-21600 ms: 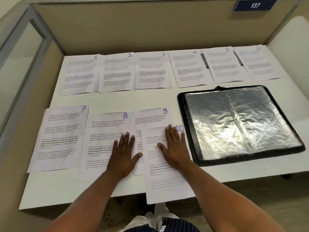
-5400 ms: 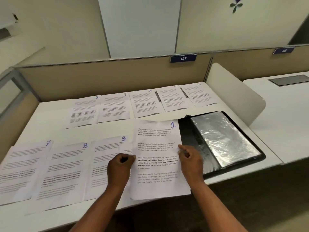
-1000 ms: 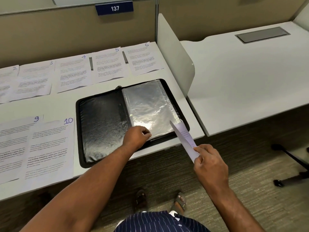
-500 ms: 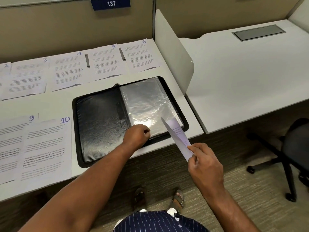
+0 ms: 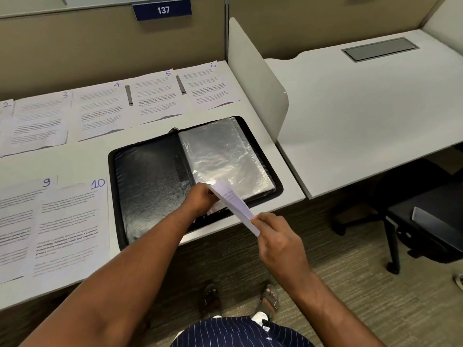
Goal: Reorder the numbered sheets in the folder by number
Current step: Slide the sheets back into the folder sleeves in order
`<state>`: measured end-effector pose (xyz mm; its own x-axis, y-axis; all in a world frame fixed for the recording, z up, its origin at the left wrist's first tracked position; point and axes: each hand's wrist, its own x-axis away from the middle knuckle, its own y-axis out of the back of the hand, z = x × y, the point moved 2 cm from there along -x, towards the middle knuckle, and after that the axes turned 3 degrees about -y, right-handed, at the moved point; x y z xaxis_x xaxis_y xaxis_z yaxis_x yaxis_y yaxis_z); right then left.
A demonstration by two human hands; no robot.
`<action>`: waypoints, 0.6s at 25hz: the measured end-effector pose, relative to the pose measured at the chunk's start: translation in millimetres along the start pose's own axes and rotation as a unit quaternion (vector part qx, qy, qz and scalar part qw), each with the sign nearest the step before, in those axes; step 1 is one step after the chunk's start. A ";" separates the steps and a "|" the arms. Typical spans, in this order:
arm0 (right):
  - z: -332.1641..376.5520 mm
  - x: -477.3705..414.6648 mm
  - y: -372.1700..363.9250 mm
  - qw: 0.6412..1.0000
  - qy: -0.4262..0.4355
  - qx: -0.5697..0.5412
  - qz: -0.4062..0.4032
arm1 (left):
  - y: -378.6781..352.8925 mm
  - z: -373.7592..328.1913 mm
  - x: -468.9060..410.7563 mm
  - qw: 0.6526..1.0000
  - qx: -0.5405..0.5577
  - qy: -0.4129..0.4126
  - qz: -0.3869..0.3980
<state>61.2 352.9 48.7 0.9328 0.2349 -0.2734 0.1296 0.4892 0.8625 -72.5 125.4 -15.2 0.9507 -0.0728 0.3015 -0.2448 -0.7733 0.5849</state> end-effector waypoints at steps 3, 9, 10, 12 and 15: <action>-9.5 0.8 -7.8 0.998 -0.031 0.031 0.049 | 5.7 1.0 1.9 0.997 0.065 0.033 -0.030; -10.2 0.0 -12.9 0.991 -0.037 0.064 0.108 | -1.1 2.6 16.6 0.992 0.049 0.026 -0.114; -8.3 -2.2 -13.1 0.990 -0.038 0.065 0.116 | -2.5 1.4 20.0 0.990 0.035 0.016 -0.133; -2.1 -10.6 -13.2 0.987 -0.036 0.068 0.140 | -6.6 -2.6 27.9 0.988 0.010 -0.006 -0.151; 7.9 -28.2 -19.0 0.972 -0.030 0.102 0.210 | -11.9 -4.0 36.1 0.982 -0.001 -0.026 -0.189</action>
<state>35.1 330.4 43.5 0.9351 0.3250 0.1413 -0.2085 0.1820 0.9609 -36.1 134.4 -8.2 0.9822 0.1861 0.0241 0.1263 -0.7506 0.6486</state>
